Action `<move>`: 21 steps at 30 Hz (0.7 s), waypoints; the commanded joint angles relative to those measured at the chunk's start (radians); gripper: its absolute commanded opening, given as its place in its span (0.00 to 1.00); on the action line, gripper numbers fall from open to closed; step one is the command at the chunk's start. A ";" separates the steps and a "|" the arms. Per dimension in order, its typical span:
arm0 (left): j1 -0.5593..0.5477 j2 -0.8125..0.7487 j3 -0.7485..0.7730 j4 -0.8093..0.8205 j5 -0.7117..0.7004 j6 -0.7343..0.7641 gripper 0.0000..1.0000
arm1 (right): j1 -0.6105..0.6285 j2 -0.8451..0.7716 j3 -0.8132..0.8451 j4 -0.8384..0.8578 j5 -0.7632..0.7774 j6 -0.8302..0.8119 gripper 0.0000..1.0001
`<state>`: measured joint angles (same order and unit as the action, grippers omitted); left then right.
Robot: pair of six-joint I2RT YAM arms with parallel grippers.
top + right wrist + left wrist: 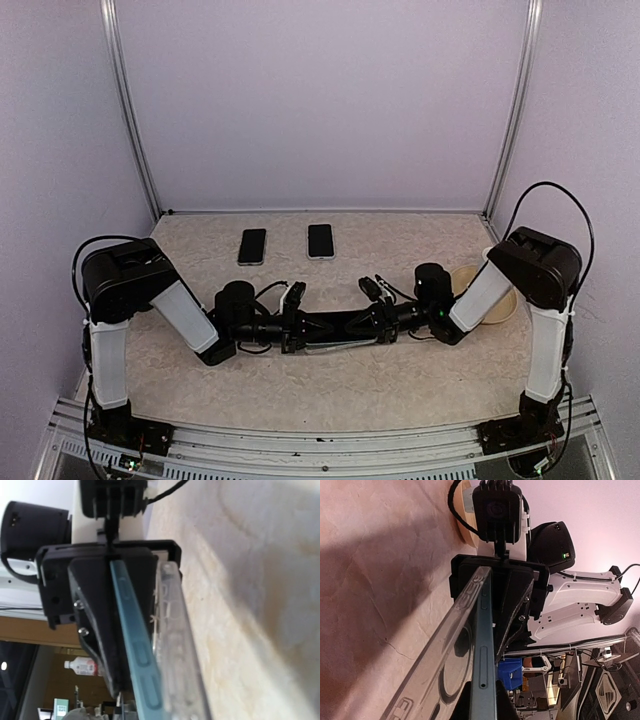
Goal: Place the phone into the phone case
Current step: Install the phone on the phone case.
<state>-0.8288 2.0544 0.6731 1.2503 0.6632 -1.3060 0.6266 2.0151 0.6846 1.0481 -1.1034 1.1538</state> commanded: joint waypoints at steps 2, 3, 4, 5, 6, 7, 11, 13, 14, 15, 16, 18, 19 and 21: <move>-0.010 0.010 0.031 -0.015 -0.021 -0.012 0.01 | 0.051 0.035 -0.006 0.210 -0.057 0.077 0.08; -0.008 0.008 0.029 -0.016 -0.021 -0.011 0.02 | 0.052 0.036 -0.007 0.217 -0.061 0.079 0.06; -0.005 0.005 0.027 -0.017 -0.020 -0.011 0.04 | 0.051 0.036 -0.008 0.220 -0.062 0.081 0.05; -0.003 0.002 0.026 -0.019 -0.019 -0.009 0.05 | 0.051 0.036 -0.009 0.223 -0.063 0.082 0.03; 0.000 -0.002 0.024 -0.021 -0.019 -0.009 0.08 | 0.050 0.036 -0.010 0.222 -0.065 0.081 0.02; 0.001 -0.005 0.022 -0.022 -0.018 -0.007 0.10 | 0.051 0.035 -0.010 0.223 -0.066 0.082 0.01; 0.009 -0.024 0.013 -0.037 -0.017 0.002 0.20 | 0.049 0.030 -0.008 0.224 -0.070 0.084 0.00; 0.014 -0.038 0.007 -0.048 -0.018 0.011 0.24 | 0.045 0.026 -0.009 0.215 -0.070 0.082 0.00; 0.016 -0.045 0.005 -0.057 -0.020 0.017 0.26 | 0.043 0.022 -0.010 0.207 -0.071 0.077 0.00; 0.019 -0.055 0.002 -0.068 -0.021 0.023 0.27 | 0.040 0.017 -0.011 0.197 -0.070 0.067 0.00; 0.023 -0.062 0.000 -0.079 -0.023 0.031 0.29 | 0.037 0.013 -0.012 0.185 -0.070 0.059 0.00; 0.030 -0.091 -0.005 -0.109 -0.028 0.051 0.33 | 0.028 0.001 -0.017 0.157 -0.066 0.038 0.00; 0.034 -0.102 -0.006 -0.129 -0.033 0.064 0.34 | 0.023 -0.005 -0.021 0.143 -0.066 0.028 0.00; 0.041 -0.136 -0.006 -0.187 -0.041 0.098 0.38 | 0.017 -0.019 -0.023 0.115 -0.066 0.009 0.00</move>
<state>-0.8154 1.9945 0.6716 1.1728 0.6731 -1.2663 0.6411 2.0430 0.6704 1.1934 -1.1217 1.2270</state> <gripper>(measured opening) 0.352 0.090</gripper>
